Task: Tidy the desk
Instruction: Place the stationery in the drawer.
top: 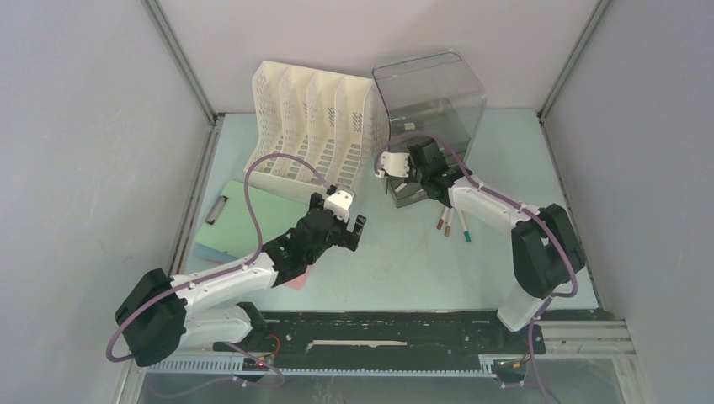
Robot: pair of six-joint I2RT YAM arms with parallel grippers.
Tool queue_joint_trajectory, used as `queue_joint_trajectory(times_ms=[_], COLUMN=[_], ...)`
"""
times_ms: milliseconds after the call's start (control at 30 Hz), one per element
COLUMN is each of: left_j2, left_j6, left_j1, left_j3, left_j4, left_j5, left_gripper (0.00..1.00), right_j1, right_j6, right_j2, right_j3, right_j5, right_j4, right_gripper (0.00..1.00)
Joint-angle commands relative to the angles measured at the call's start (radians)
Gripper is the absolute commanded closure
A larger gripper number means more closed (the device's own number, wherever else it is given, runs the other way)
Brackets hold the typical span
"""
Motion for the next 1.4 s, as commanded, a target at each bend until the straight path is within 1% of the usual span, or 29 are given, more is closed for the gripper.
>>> queue_joint_trajectory(times_ms=[0, 300, 433, 600, 667, 733, 967, 1000, 1067, 1100, 1167, 1233, 1367], left_j2=[-0.009, -0.013, -0.014, -0.015, -0.011, -0.007, 0.005, 0.004, 0.005, 0.007, 0.009, 0.011, 0.015], left_j6=[0.023, 0.022, 0.022, 0.022, 0.022, 0.022, 0.023, 0.023, 0.023, 0.023, 0.023, 0.023, 0.021], left_j1=[0.005, 0.005, 0.004, 0.005, 0.005, 0.005, 0.004, 0.004, 0.004, 0.004, 0.005, 0.005, 0.004], left_j3=[0.051, 0.051, 0.051, 0.051, 0.052, 0.054, 0.057, 0.057, 0.057, 0.057, 0.059, 0.060, 0.062], left_j4=[0.014, 0.011, 0.011, 0.011, 0.011, 0.010, 0.008, 0.008, 0.009, 0.008, 0.009, 0.009, 0.010], left_j5=[-0.024, -0.017, -0.018, -0.014, -0.015, -0.012, -0.014, -0.014, -0.011, -0.009, -0.007, -0.005, 0.010], left_gripper=[0.00, 0.00, 0.00, 0.00, 0.00, 0.00, 0.00, 0.00, 0.00, 0.00, 0.00, 0.00, 0.00], right_j1=[0.016, 0.019, 0.016, 0.001, -0.020, -0.052, -0.223, -0.248, -0.317, -0.339, -0.410, -0.453, -0.480], right_j6=[0.013, 0.134, 0.224, 0.326, 0.365, 0.414, 0.585, 0.595, 0.599, 0.598, 0.592, 0.557, 0.508], right_j2=[0.011, -0.020, -0.065, -0.152, -0.192, -0.231, -0.330, -0.335, -0.340, -0.337, -0.323, -0.307, -0.240], right_j3=[-0.003, -0.006, -0.019, -0.070, -0.093, -0.106, -0.157, -0.165, -0.186, -0.191, -0.191, -0.193, -0.189], right_j5=[0.019, -0.050, -0.129, -0.261, -0.331, -0.443, -0.822, -0.859, -0.930, -0.953, -0.960, -0.917, -0.794], right_j4=[0.048, -0.025, -0.071, -0.124, -0.141, -0.170, -0.278, -0.291, -0.310, -0.314, -0.327, -0.349, -0.368], right_gripper=[0.99, 0.99, 0.98, 0.86, 0.82, 0.78, 0.59, 0.57, 0.49, 0.48, 0.45, 0.44, 0.43])
